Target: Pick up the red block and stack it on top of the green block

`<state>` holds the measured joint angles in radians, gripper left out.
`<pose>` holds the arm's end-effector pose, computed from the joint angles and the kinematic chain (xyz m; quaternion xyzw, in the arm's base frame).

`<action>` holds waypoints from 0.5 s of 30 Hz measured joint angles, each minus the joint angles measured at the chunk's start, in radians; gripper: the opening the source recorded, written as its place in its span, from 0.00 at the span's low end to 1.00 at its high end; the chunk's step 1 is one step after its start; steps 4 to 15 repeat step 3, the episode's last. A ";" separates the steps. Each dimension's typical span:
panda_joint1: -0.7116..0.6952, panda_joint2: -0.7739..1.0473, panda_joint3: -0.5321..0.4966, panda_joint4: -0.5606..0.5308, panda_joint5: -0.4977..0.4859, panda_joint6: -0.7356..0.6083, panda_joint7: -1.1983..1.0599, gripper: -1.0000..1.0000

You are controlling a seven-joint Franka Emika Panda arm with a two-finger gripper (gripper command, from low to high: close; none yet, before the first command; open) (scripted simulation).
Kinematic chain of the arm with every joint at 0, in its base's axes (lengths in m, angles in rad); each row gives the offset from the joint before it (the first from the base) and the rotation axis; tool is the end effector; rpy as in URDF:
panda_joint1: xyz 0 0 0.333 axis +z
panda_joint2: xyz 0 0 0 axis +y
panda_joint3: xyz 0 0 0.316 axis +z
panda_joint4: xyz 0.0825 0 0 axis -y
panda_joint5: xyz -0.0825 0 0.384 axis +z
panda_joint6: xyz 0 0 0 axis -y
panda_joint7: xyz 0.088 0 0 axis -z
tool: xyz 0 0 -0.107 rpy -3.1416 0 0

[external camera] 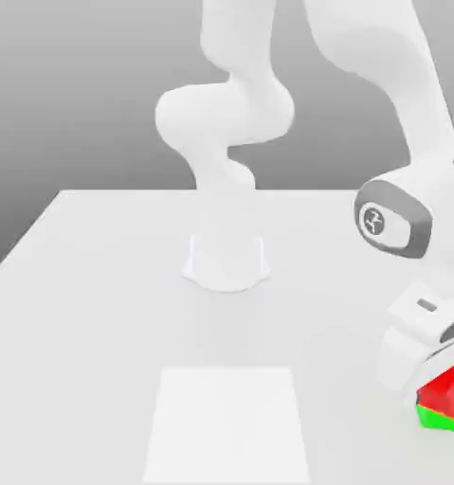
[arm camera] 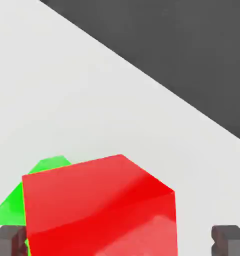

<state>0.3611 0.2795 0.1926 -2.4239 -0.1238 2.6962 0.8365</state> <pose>0.4143 0.2652 0.1963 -0.9960 0.0890 -0.0004 0.0000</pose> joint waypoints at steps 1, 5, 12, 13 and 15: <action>-0.004 -0.029 0.007 -0.002 0.014 -0.027 -0.010 1.00; -0.010 -0.096 0.019 -0.005 0.047 -0.089 -0.034 1.00; -0.010 -0.096 0.019 -0.005 0.047 -0.089 -0.034 1.00; -0.010 -0.096 0.019 -0.005 0.047 -0.089 -0.034 1.00; -0.010 -0.096 0.019 -0.005 0.047 -0.089 -0.034 1.00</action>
